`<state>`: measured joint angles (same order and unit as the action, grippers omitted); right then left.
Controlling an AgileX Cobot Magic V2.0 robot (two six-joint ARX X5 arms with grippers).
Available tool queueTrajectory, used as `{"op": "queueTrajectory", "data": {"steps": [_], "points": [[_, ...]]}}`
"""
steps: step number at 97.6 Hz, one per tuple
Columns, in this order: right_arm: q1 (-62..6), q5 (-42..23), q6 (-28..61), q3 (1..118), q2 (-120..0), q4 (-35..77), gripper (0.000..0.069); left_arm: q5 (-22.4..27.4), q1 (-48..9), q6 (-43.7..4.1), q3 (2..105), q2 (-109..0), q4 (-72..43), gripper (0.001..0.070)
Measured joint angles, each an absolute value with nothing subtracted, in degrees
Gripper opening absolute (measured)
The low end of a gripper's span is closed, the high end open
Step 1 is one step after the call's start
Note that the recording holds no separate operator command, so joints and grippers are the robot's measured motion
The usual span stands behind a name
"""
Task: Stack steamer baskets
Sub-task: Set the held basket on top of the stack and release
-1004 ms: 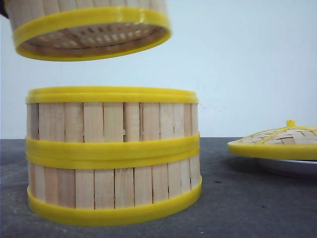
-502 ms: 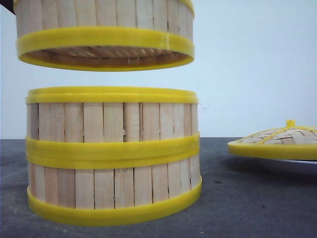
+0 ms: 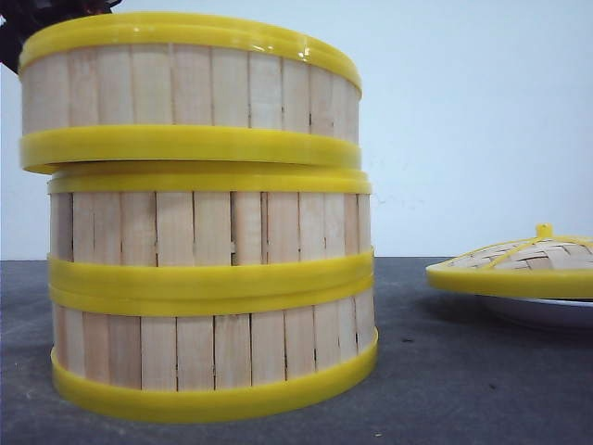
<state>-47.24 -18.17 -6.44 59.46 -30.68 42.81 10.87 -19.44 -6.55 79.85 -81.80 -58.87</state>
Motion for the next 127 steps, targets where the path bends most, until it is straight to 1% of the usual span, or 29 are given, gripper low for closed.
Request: {"op": "queueTrajectory", "data": {"steps": [14, 47, 56, 77, 83, 91, 92, 106, 115, 127], "points": [[-47.24, -18.17, -6.46, 59.46, -30.68, 42.81, 0.0263, 11.09, -19.7, -6.87, 79.85, -81.8, -57.19, 0.0029], [-47.24, -18.31, -6.44, 59.46, -30.68, 42.68, 0.0263, 12.14, -19.77, -6.9, 79.85, -83.85, -57.84, 0.0029], [-47.24, -19.38, -6.44, 59.46, -30.68, 42.65, 0.0263, 12.03, -20.08, -6.9, 79.85, -83.99, -57.65, 0.0029], [-47.24, -19.57, -6.44, 59.46, -30.68, 42.74, 0.0263, 12.01, -20.29, -7.09, 79.85, -84.27, -57.19, 0.0035], [-47.24, -19.73, -6.46, 59.46, -30.68, 42.87, 0.0265, 12.43, -20.29, -7.16, 79.85, -84.34, -56.93, 0.0068], [-47.24, -19.73, -6.68, 59.46, -30.68, 42.89, 0.0288, 13.28, -20.53, -7.31, 79.85, -84.38, -56.07, 0.0169], [-47.24, -22.55, -7.94, 59.46, -31.9, 43.44, 0.0346, 13.52, -20.84, -7.31, 79.85, -84.31, -53.84, 0.0298], [-47.16, -23.11, -9.17, 59.46, -34.52, 44.36, 0.0347, 13.08, -20.75, -7.31, 79.85, -81.14, -50.33, 0.0298], [-46.28, -25.23, -10.11, 59.46, -37.39, 44.38, 0.0347, 11.11, -20.75, -7.31, 79.85, -75.68, -47.13, 0.0298], [-43.83, -25.36, -11.81, 59.46, -42.04, 44.34, 0.0347, 6.79, -20.49, -7.29, 79.9, -67.37, -44.23, 0.0298]]}}
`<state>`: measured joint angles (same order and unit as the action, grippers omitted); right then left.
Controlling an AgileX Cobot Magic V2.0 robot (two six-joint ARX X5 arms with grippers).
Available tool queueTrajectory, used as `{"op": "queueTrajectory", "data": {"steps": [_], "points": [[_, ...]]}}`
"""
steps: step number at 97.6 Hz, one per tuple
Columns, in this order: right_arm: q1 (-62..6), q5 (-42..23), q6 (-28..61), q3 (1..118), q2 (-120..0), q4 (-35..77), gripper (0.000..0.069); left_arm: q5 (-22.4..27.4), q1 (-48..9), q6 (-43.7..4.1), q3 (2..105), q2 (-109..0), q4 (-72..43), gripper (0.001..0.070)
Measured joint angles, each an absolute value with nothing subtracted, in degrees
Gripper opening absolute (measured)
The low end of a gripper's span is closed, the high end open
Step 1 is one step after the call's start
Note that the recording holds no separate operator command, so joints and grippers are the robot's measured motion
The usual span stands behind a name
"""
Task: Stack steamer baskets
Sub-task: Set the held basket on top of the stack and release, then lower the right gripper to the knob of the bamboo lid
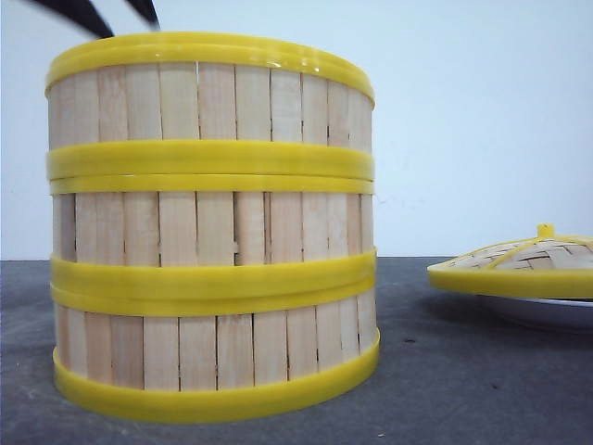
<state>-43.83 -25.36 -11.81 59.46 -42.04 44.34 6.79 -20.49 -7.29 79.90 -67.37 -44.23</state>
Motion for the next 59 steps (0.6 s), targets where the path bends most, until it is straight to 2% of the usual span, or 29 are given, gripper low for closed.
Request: {"op": "queueTrajectory", "data": {"steps": [15, 38, 50, 59], "points": [[-38.85, -23.66, -13.13, 59.46, -48.97, 43.88, 0.0347, 1.23, -20.25, -6.63, 79.92, -58.59, -45.5, 0.0298], [-27.97, -15.79, -13.65, 59.46, -59.18, 40.97, 0.0347, 1.17, -20.27, -5.91, 79.13, -48.1, -50.11, 0.0298], [-21.61, -10.17, -13.72, 59.46, -65.23, 39.38, 0.0347, 1.21, -20.27, -6.02, 74.85, -42.65, -51.42, 0.0298], [-18.28, -8.78, -13.69, 59.46, -69.23, 38.22, 0.0347, 1.72, -20.27, -7.09, 70.13, -38.46, -51.66, 0.0298]]}}
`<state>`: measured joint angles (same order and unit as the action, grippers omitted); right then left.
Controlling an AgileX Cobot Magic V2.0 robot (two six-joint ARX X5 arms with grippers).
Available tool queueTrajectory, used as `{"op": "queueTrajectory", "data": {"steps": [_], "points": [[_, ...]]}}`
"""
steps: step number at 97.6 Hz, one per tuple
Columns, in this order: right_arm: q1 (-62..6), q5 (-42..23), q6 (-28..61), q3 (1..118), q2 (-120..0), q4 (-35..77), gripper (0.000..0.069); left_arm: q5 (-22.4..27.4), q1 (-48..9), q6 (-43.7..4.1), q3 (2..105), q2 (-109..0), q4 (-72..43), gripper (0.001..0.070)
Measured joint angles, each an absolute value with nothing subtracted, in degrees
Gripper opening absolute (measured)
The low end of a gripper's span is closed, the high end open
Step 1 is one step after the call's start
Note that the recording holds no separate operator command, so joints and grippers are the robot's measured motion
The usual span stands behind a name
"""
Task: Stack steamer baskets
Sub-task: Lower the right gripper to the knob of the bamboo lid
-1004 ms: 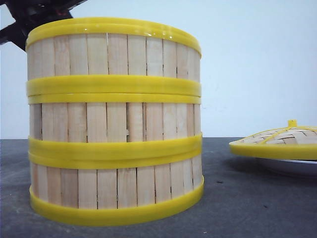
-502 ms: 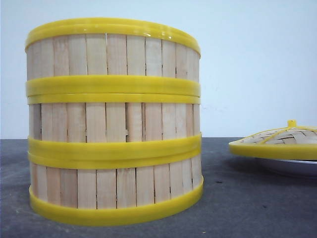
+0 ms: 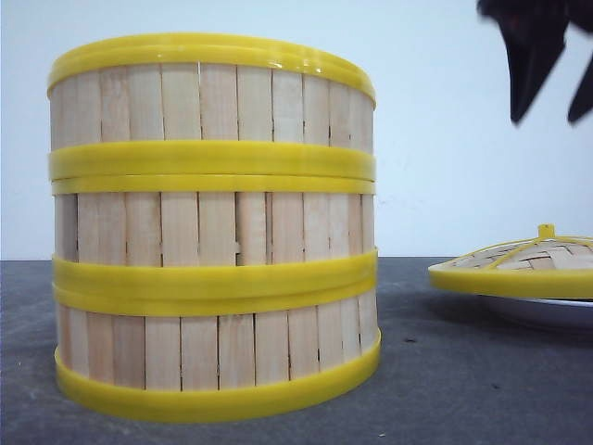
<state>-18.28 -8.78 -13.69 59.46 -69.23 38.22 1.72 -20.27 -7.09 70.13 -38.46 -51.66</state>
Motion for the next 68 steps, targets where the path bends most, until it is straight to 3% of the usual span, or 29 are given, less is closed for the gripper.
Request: {"op": "queueTrajectory", "data": {"steps": [31, 68], "points": [[-14.57, -7.22, -13.41, 59.44, -78.67, 34.37, 0.0346, 2.9, -20.27, -9.13, 63.42, -28.51, -52.95, 0.0298], [-13.85, -7.44, -13.32, 59.46, -85.36, 32.23, 0.0319, 2.92, -20.27, -9.93, 63.42, -28.47, -54.02, 0.0298]]}}
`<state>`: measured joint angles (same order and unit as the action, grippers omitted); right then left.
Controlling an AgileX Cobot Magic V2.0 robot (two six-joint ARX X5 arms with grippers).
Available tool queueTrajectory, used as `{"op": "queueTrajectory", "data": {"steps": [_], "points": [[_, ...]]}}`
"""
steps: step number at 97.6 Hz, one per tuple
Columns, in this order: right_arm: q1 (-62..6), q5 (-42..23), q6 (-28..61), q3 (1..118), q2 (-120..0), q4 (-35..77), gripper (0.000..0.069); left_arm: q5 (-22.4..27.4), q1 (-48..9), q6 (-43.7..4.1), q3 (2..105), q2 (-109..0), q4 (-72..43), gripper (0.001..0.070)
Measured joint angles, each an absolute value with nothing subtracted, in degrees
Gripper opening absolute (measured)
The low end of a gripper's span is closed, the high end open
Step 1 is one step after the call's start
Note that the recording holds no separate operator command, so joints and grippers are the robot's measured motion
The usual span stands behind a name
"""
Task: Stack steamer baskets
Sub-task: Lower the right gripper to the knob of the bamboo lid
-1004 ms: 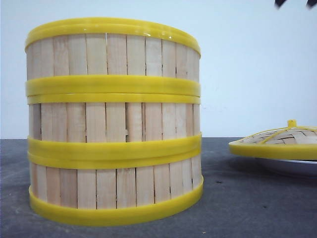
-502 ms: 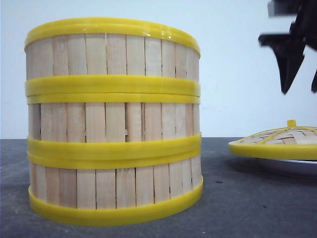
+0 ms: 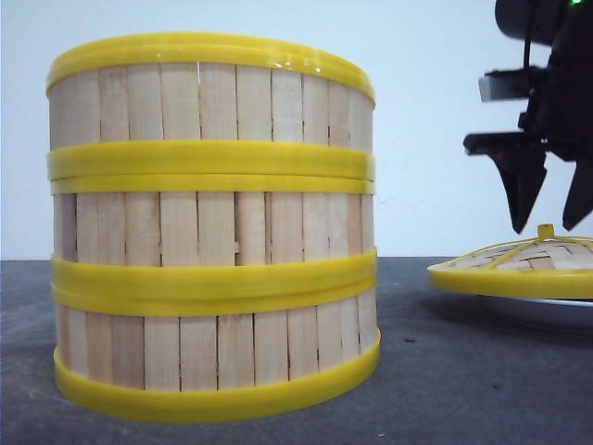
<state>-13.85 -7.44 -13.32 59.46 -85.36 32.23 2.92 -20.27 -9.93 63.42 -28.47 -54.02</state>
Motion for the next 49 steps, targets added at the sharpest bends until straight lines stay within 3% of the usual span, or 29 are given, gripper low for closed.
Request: {"op": "queueTrajectory", "data": {"steps": [21, 49], "points": [[-13.8, -7.64, -13.32, 59.46, -85.86, 31.44, 0.0139, 2.94, -20.27, -9.93, 63.42, -28.47, -54.04, 0.0298], [-13.8, -7.62, -13.3, 59.46, -85.86, 30.74, 0.0065, 2.94, -20.27, -9.93, 63.4, -28.47, -54.04, 0.0298]]}}
